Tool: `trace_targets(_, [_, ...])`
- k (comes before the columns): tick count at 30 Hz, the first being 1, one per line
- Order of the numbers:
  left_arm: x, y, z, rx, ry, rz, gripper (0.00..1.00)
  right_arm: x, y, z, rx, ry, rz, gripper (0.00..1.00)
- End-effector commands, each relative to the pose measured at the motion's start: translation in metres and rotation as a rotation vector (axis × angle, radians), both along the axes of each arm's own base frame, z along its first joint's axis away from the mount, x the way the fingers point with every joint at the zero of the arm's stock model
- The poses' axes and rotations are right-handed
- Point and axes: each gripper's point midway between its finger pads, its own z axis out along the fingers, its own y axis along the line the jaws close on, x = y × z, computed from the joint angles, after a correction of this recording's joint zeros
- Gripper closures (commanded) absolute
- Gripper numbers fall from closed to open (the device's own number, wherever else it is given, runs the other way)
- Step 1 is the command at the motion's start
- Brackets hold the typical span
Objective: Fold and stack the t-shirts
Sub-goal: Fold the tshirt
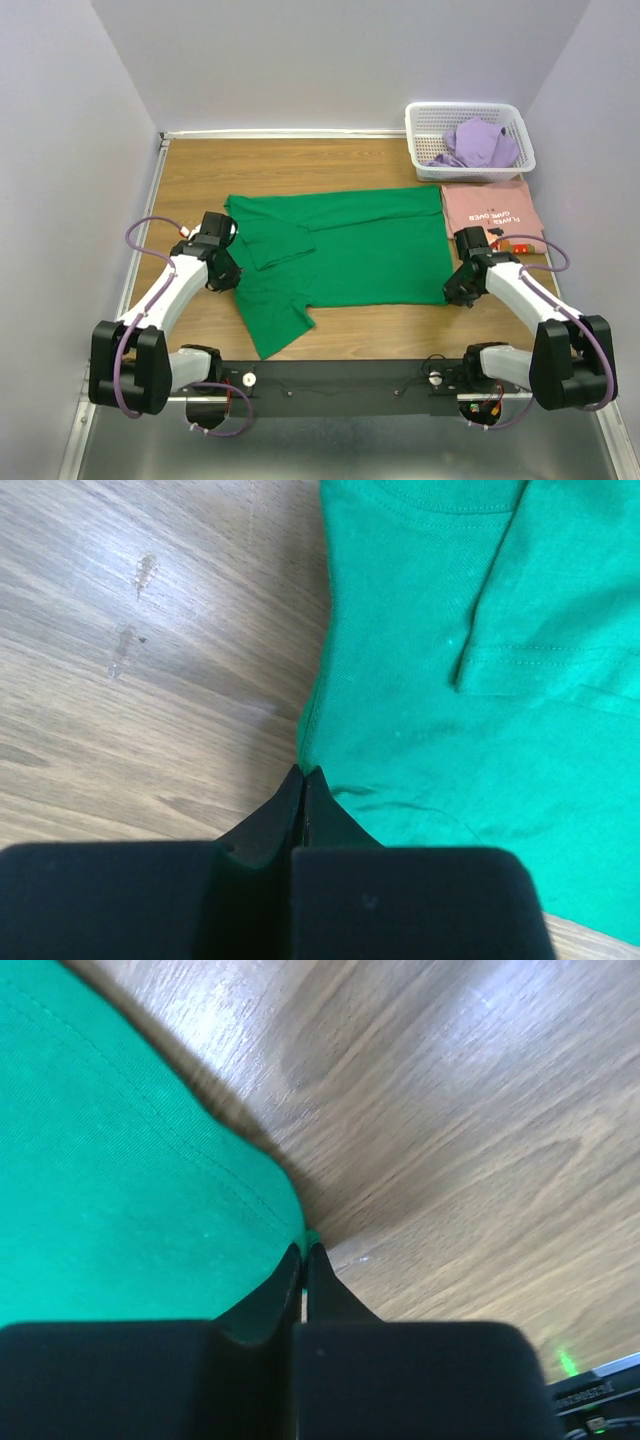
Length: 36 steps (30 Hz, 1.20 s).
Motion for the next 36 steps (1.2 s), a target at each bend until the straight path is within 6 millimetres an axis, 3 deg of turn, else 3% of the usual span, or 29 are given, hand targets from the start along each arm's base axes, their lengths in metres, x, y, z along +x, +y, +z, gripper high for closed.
trace_targets(1, [-0.005, -0.001, 0.011, -0.005, -0.027, -0.017, 1.0, 0.0, -0.008, 0.009, -0.042, -0.031, -0.006, 0.99])
trace_targets(7, [-0.013, 0.004, 0.02, 0.005, -0.024, -0.016, 1.0, -0.008, -0.004, 0.02, -0.014, -0.018, 0.007, 0.99])
trace_targets(12, [-0.017, 0.008, 0.033, 0.023, -0.051, -0.028, 1.0, -0.003, -0.006, 0.036, -0.028, -0.057, 0.03, 0.99])
trace_targets(19, [-0.01, 0.015, 0.026, 0.022, -0.033, -0.038, 1.0, 0.038, -0.011, 0.065, -0.09, -0.1, 0.084, 0.99])
trace_targets(23, [0.008, 0.023, 0.029, 0.033, -0.051, -0.036, 1.0, 0.066, -0.012, 0.072, -0.114, -0.109, 0.12, 0.99])
trace_targets(29, [0.042, 0.025, 0.038, 0.036, -0.079, -0.068, 1.0, 0.108, -0.007, 0.069, -0.117, -0.117, 0.15, 0.99])
trace_targets(36, [0.066, 0.03, 0.031, 0.049, -0.068, -0.086, 1.0, 0.135, -0.008, 0.056, -0.146, -0.104, 0.164, 0.99])
